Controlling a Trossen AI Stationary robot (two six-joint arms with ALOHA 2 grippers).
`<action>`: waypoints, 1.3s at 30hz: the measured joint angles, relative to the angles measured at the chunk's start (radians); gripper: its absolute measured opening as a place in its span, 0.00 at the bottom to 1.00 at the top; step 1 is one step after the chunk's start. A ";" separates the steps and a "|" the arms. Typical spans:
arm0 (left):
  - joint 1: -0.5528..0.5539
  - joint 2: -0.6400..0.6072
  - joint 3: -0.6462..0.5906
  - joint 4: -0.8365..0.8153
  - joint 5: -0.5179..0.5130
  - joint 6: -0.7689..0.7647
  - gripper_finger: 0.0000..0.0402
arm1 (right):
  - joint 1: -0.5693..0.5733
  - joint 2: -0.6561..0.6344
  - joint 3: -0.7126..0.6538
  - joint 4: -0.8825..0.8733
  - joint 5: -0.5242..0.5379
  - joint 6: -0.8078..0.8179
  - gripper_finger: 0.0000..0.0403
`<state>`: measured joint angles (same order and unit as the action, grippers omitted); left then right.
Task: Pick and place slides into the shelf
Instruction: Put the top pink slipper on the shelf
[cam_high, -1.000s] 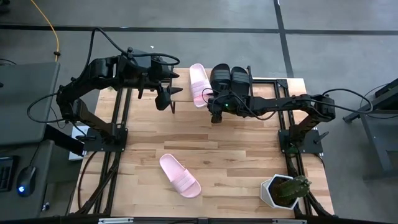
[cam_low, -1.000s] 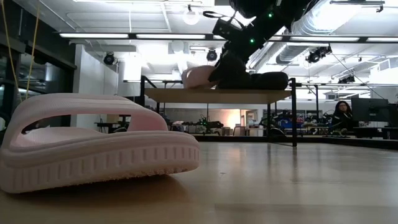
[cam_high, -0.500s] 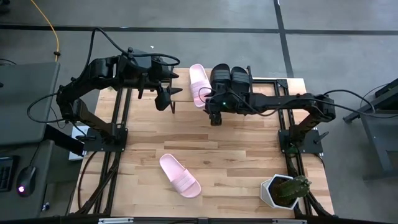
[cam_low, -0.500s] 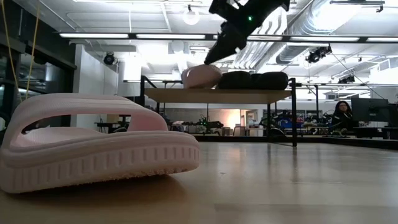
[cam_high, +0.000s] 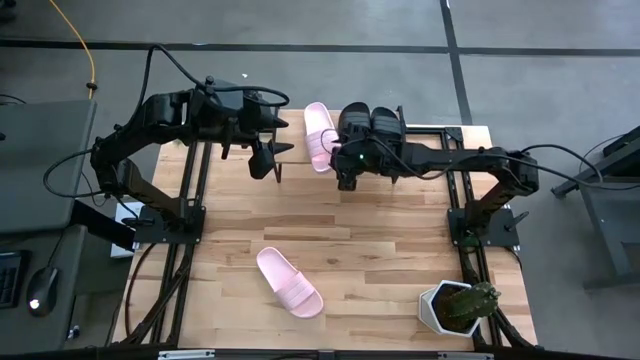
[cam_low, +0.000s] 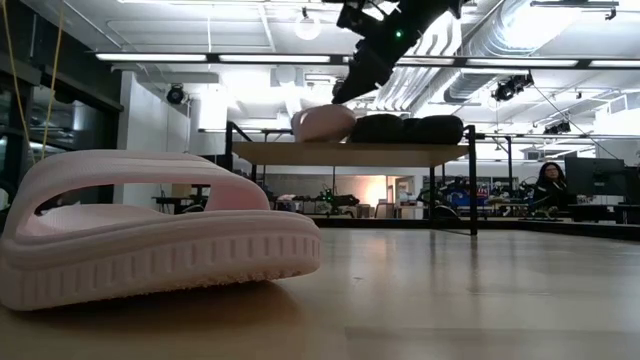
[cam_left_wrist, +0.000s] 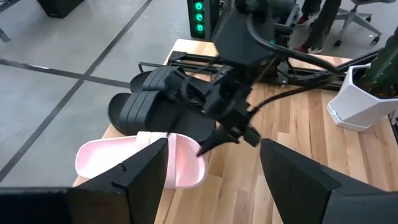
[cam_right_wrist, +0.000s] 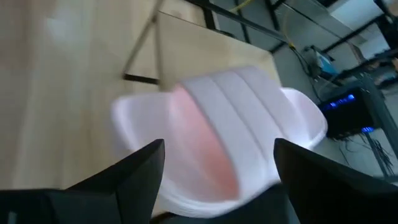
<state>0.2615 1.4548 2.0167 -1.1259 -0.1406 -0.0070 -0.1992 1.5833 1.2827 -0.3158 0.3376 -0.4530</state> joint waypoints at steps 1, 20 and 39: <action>0.000 0.000 0.000 0.000 0.000 0.000 0.61 | -0.009 0.000 0.000 0.001 0.001 0.000 0.72; 0.000 0.000 0.000 0.001 0.001 0.000 0.61 | -0.058 0.036 -0.001 0.010 0.030 0.000 0.52; 0.000 0.000 0.000 0.001 0.010 -0.001 0.61 | -0.033 0.060 -0.001 0.049 0.142 0.019 0.08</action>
<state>0.2612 1.4548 2.0167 -1.1252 -0.1310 -0.0078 -0.2325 1.6432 1.2819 -0.2665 0.4793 -0.4341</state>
